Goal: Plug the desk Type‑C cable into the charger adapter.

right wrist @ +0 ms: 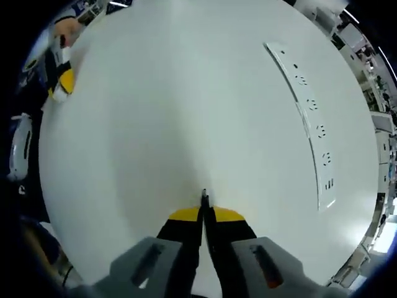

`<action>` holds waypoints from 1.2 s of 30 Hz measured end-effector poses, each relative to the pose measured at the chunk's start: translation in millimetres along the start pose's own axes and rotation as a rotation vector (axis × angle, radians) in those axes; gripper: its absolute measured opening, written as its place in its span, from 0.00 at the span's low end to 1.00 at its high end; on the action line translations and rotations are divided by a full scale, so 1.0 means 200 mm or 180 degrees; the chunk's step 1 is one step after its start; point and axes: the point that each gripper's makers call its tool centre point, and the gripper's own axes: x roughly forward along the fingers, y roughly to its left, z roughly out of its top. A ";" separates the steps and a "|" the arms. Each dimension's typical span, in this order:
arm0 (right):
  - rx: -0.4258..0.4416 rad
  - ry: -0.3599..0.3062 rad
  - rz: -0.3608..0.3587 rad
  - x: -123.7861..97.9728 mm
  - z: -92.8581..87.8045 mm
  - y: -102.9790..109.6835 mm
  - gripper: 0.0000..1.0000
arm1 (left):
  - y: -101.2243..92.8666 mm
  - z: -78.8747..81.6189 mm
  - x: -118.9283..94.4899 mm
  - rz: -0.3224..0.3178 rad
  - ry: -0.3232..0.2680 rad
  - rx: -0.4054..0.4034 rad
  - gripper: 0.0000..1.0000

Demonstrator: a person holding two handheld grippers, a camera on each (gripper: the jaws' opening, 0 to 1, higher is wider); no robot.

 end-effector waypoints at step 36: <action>0.0517 -0.0719 -0.0407 -0.22 -0.11 0.19 0.04 | 0.03 -0.02 -0.01 -0.0003 0.0002 -0.0001 0.28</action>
